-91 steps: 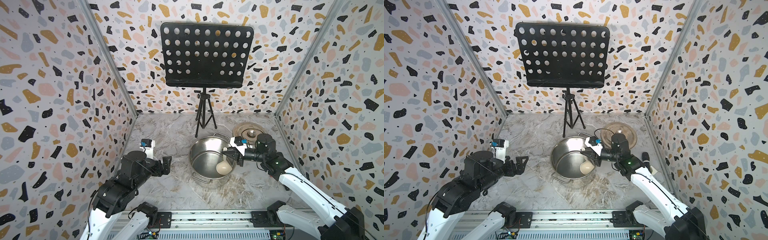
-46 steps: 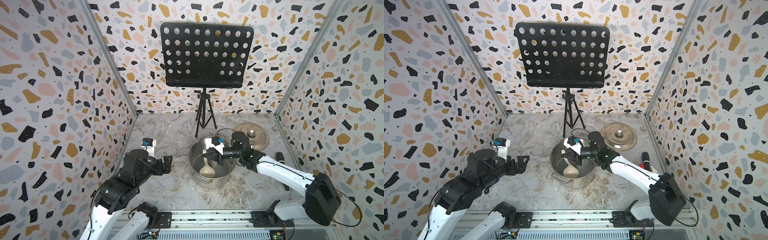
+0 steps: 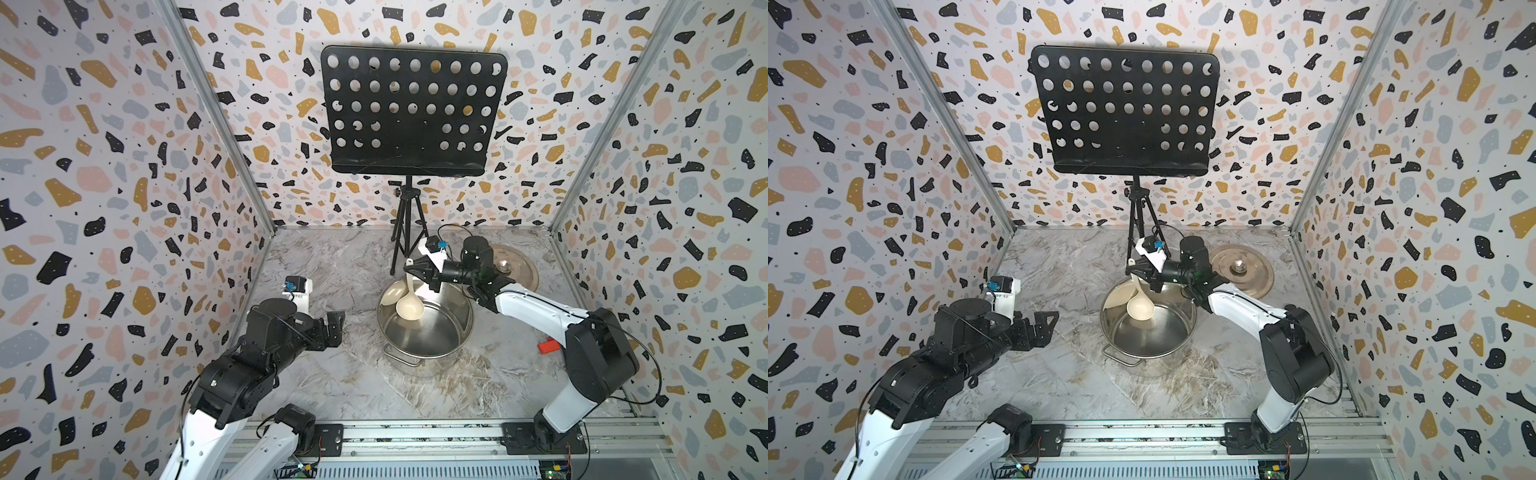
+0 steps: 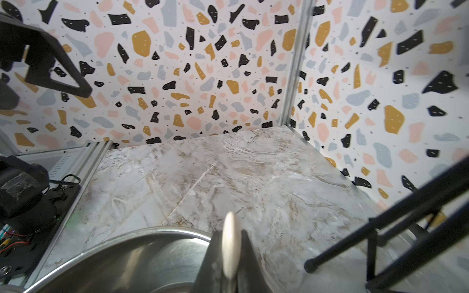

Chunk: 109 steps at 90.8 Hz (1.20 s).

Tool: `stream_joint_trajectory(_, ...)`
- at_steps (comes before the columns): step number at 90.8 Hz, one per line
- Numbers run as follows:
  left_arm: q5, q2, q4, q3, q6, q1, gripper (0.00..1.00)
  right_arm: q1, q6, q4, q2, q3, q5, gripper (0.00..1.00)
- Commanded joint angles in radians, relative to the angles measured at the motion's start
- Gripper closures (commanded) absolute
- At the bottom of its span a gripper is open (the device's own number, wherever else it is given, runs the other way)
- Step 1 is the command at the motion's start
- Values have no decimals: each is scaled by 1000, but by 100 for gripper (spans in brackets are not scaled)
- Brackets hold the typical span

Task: Stir the soup with a spoon
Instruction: Stir the soup in the pan with a stick.

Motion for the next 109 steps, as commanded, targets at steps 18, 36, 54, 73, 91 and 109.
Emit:
stream_joint_trajectory(18, -1, -18, 26, 10, 1, -1, 1, -108, -89, -123, -256, -133, -1, 100)
stream_joint_trajectory(36, -2, -17, 36, 8, 4, 0, 1, -99, -46, -216, -432, -271, -43, 100)
stream_joint_trajectory(54, 4, -20, 43, -4, 0, 0, 1, 24, -60, -360, -570, -314, -11, 100)
stream_joint_trajectory(73, 8, -26, 46, -14, -4, 0, 0, 187, -44, -331, -552, -280, 39, 100)
stream_joint_trajectory(91, 12, -25, 38, -8, -18, 0, 1, 286, -43, -238, -401, -180, 32, 100)
stream_joint_trajectory(109, 12, -32, 20, -5, -36, 0, 1, 297, -62, -156, -233, -71, 44, 100)
